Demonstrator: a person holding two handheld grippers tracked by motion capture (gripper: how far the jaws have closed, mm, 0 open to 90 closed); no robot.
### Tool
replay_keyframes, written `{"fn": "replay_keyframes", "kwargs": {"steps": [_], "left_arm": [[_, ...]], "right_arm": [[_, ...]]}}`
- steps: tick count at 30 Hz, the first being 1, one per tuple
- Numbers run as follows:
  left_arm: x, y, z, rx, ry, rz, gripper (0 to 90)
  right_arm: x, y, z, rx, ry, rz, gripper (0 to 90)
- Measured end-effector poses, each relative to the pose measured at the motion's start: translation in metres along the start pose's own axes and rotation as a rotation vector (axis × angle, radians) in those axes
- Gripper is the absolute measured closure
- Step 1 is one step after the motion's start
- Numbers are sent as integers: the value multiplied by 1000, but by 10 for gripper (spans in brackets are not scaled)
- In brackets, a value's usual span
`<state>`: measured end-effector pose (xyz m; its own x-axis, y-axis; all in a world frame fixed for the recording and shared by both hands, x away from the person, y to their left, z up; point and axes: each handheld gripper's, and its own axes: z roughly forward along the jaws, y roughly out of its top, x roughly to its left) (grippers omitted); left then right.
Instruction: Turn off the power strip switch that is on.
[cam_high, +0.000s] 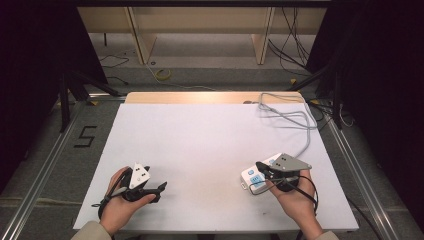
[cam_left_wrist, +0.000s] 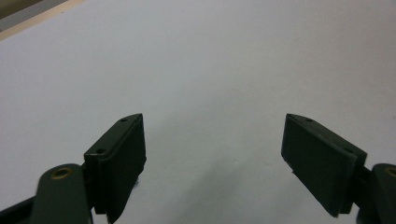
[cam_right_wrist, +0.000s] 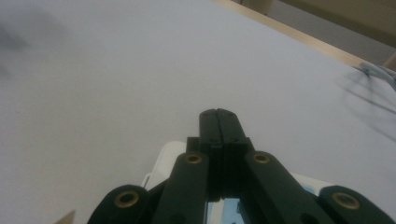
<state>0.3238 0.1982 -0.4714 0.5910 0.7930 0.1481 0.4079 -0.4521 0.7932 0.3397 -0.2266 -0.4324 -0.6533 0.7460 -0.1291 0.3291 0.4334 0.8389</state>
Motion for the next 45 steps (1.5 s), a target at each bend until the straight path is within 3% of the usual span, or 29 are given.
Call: {"fn": "replay_keyframes", "kwargs": {"steps": [45], "left_arm": [[2, 0, 0, -1, 14, 3, 217]], "right_arm": [[-19, 4, -6, 78, -76, 81, 900]]}}
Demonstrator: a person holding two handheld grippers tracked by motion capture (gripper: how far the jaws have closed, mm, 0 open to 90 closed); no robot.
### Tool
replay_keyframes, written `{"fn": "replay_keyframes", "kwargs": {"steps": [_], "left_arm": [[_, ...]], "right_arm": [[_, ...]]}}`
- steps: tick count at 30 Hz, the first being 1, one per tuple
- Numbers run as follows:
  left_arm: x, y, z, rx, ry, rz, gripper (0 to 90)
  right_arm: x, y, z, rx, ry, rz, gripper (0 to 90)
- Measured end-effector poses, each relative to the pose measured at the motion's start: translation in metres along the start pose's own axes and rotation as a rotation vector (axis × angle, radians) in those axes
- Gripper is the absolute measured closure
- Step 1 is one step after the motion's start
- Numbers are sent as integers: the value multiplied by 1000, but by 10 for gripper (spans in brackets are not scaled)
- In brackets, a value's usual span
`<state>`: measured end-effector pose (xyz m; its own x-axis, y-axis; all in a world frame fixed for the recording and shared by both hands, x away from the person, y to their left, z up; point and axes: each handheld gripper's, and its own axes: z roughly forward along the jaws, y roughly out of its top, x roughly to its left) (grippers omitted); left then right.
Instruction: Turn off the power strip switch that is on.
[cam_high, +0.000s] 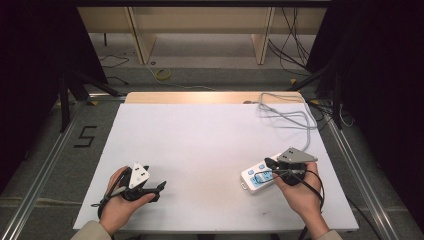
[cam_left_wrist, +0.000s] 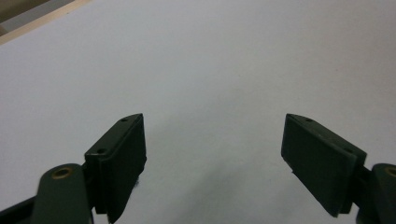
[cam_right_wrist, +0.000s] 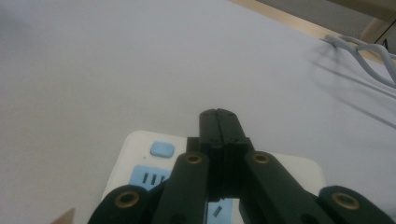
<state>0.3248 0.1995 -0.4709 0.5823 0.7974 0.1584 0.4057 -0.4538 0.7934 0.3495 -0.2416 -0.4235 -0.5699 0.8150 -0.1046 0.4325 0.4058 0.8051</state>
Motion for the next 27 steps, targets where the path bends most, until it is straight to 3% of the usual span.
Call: {"fn": "replay_keyframes", "kwargs": {"steps": [27], "left_arm": [[-1, 0, 1, 1, -4, -1, 221]], "right_arm": [[-18, 4, 5, 58, -33, 48, 900]]}}
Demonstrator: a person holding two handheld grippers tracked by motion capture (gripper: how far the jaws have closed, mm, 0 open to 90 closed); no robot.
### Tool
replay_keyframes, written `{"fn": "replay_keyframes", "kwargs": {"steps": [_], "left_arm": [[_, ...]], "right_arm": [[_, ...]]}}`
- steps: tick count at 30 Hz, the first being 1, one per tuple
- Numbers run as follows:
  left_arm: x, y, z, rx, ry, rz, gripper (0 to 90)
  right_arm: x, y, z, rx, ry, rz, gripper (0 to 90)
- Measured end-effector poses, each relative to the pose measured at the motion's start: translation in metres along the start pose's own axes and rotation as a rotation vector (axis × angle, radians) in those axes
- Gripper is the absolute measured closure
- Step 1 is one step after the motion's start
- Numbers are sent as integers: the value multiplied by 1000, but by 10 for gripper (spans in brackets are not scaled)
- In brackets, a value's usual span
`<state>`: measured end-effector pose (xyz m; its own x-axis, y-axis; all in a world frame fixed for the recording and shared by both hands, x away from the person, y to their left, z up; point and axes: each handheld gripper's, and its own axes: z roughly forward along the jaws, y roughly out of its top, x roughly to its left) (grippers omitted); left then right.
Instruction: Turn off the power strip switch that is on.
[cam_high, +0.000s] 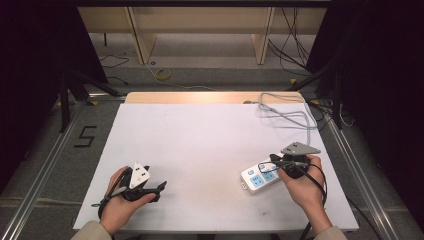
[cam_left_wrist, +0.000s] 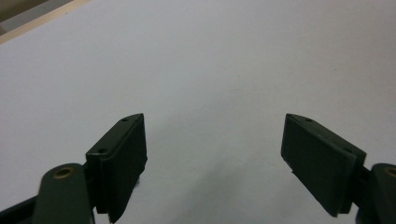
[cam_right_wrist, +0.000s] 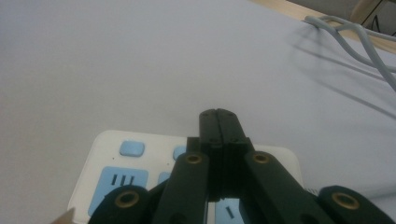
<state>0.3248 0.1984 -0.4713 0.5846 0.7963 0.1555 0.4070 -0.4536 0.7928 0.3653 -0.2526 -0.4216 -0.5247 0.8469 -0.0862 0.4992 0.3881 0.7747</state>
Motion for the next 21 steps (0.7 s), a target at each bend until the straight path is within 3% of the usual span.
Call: {"fn": "replay_keyframes", "kwargs": {"steps": [21], "left_arm": [[0, 0, 0, 1, -1, -1, 225]], "right_arm": [[-4, 3, 7, 72, -12, 19, 900]]}}
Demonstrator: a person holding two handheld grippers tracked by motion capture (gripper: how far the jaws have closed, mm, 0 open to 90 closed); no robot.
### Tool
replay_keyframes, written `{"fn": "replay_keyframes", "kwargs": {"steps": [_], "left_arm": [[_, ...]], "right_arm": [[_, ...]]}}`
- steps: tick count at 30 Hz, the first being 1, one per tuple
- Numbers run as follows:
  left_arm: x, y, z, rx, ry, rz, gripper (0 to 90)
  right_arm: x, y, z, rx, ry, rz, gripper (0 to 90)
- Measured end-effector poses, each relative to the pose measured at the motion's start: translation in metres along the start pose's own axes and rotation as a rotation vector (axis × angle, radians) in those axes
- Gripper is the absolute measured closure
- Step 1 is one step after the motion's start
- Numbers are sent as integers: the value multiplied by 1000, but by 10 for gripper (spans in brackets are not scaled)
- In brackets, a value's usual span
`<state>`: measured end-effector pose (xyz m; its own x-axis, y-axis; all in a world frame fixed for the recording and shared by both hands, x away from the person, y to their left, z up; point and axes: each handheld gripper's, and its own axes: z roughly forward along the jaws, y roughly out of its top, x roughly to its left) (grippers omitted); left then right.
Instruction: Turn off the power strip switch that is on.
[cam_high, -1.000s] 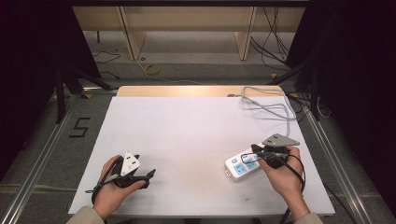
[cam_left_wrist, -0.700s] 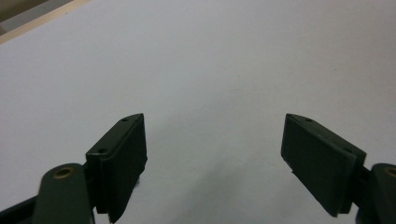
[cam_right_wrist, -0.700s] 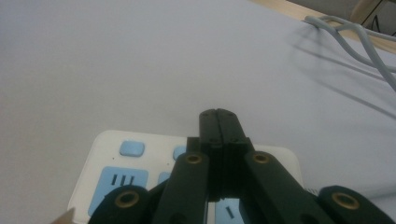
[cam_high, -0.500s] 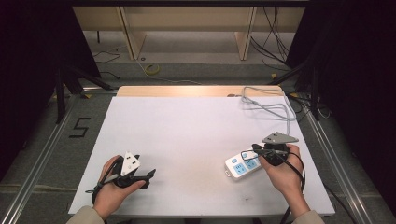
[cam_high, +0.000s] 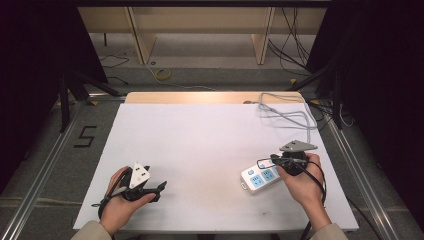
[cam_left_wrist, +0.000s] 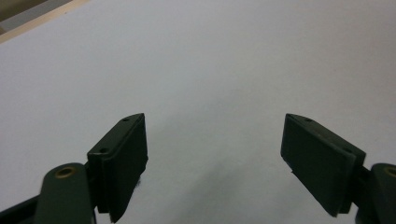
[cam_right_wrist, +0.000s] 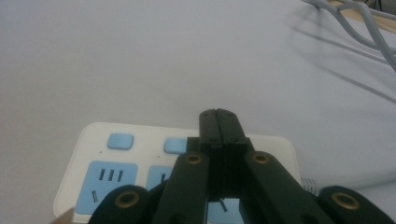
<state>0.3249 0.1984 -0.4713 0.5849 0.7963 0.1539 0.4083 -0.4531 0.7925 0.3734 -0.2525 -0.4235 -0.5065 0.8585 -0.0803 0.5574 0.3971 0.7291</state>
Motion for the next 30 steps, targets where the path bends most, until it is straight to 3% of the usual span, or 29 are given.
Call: {"fn": "replay_keyframes", "kwargs": {"steps": [30], "left_arm": [[0, 0, 0, 1, 0, 2, 226]], "right_arm": [[-6, 6, 13, 85, -8, 10, 900]]}}
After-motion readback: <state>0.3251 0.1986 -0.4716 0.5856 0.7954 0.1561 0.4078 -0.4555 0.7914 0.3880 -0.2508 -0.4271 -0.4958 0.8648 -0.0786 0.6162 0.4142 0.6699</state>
